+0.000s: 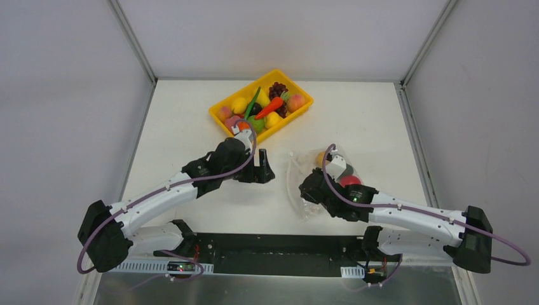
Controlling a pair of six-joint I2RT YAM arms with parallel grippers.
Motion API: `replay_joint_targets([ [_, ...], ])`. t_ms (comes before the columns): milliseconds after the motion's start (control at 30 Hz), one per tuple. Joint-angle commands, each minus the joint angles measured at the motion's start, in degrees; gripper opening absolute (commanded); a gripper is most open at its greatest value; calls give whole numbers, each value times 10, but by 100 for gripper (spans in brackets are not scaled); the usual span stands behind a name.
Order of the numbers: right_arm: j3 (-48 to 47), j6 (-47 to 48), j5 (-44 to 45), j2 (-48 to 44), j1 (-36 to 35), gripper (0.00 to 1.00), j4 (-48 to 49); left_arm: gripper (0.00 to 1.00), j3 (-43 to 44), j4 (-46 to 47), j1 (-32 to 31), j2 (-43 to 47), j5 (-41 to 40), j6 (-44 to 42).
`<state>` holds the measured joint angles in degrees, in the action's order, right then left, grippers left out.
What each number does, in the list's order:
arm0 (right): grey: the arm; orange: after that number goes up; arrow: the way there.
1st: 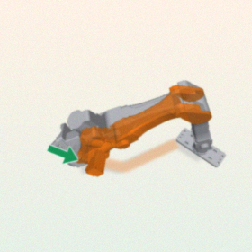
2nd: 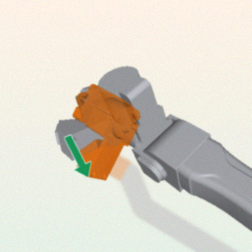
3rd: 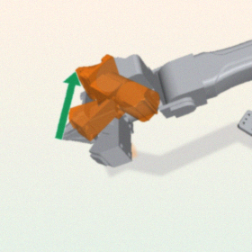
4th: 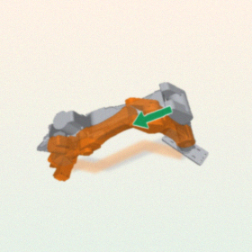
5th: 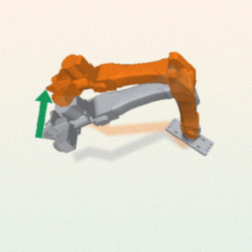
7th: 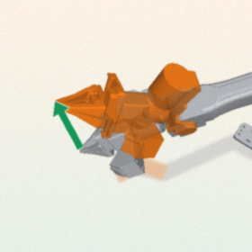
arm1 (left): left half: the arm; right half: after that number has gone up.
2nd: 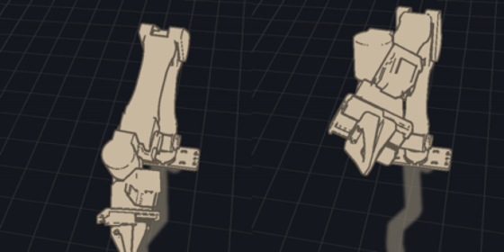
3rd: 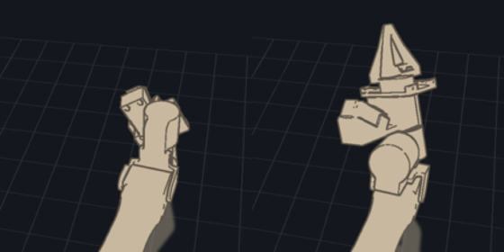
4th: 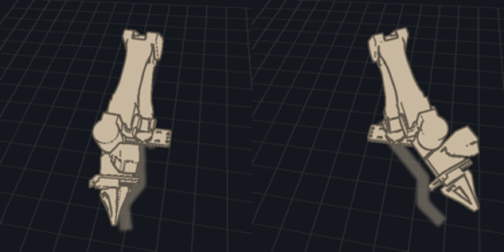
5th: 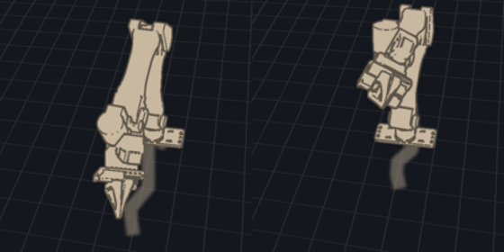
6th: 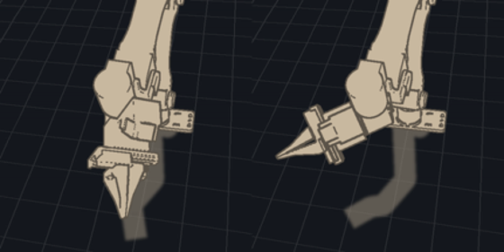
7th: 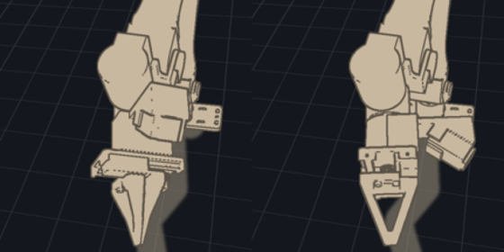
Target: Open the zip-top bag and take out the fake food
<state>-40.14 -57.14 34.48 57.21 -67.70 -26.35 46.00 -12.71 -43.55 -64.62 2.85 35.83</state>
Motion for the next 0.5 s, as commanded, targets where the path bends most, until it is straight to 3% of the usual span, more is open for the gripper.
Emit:
replay_joint_targets([
  [0,-40,48,-45,17,2,0,43,81,-67,134,-35,25,39,95],
  [267,-88,57,-111,93,7,0,83,74,-138,246,-39,33,34,162],
  [467,-101,54,-117,127,6,0,120,54,-153,324,-39,0,54,210],
])
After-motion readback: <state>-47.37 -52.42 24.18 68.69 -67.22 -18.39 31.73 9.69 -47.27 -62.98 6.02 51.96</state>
